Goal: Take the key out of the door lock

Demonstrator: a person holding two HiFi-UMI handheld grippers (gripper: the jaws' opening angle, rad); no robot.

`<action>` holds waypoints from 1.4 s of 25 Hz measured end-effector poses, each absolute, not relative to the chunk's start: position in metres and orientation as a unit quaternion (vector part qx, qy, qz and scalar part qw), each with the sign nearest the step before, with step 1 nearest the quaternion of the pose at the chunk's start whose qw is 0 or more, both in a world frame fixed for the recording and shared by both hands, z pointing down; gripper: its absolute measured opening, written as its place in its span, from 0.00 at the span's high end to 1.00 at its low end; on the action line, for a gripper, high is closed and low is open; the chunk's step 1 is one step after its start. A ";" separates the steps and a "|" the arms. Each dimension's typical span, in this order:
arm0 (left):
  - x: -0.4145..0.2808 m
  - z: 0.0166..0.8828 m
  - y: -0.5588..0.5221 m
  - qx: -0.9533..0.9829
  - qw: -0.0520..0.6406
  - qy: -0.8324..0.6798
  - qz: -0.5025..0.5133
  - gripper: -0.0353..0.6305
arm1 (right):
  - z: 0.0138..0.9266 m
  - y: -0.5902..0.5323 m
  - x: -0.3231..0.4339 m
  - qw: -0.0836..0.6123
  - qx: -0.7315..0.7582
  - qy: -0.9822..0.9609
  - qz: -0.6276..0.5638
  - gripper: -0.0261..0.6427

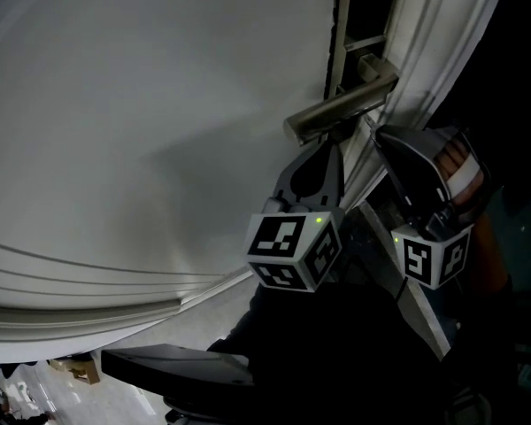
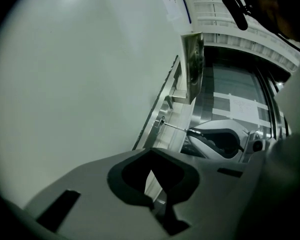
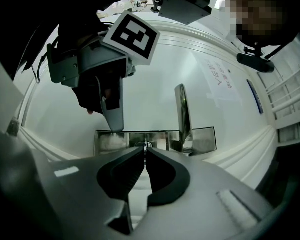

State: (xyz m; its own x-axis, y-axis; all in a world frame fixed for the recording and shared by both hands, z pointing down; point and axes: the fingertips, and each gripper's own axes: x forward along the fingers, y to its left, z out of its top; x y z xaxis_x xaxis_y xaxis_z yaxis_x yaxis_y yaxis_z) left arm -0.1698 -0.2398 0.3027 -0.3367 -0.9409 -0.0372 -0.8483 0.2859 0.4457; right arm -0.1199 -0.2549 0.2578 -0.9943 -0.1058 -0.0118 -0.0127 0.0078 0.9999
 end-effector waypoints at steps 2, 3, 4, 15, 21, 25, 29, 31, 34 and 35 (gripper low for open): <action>-0.169 0.302 -0.240 0.564 0.118 -0.793 -0.196 0.95 | 0.255 -0.253 -0.117 0.028 0.047 -0.717 -0.695 0.94; -0.169 0.302 -0.240 0.564 0.118 -0.793 -0.195 0.95 | 0.253 -0.253 -0.115 0.025 0.051 -0.722 -0.690 0.94; -0.168 0.302 -0.240 0.565 0.119 -0.793 -0.194 0.95 | 0.251 -0.253 -0.113 0.023 0.054 -0.727 -0.685 0.94; -0.162 0.300 -0.248 0.572 0.114 -0.789 -0.194 0.95 | 0.247 -0.264 -0.102 -0.007 0.104 -0.827 -0.552 0.94; -0.147 0.306 -0.255 0.587 0.110 -0.786 -0.159 0.95 | 0.253 -0.273 -0.095 -0.033 0.129 -0.913 -0.385 0.94; -0.136 0.306 -0.256 0.597 0.103 -0.782 -0.145 0.95 | 0.260 -0.279 -0.087 -0.037 0.129 -0.939 -0.316 0.94; -0.129 0.307 -0.257 0.605 0.106 -0.776 -0.142 0.95 | 0.267 -0.284 -0.082 -0.030 0.131 -0.947 -0.292 0.94; -0.128 0.308 -0.258 0.607 0.106 -0.776 -0.136 0.95 | 0.268 -0.285 -0.080 -0.029 0.132 -0.948 -0.287 0.94; -0.127 0.312 -0.260 0.607 0.104 -0.779 -0.123 0.95 | 0.268 -0.287 -0.079 -0.028 0.135 -0.947 -0.289 0.94; -0.127 0.313 -0.261 0.606 0.105 -0.780 -0.119 0.95 | 0.268 -0.288 -0.079 -0.028 0.137 -0.947 -0.288 0.94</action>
State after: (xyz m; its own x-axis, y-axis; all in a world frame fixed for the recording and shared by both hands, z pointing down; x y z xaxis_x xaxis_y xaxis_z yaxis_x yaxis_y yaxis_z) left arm -0.1273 -0.2608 0.3134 -0.2438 -0.9696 0.0192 -0.9194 0.2374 0.3135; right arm -0.0787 -0.2876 0.2685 -0.9609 -0.2434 -0.1319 -0.2756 0.7963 0.5385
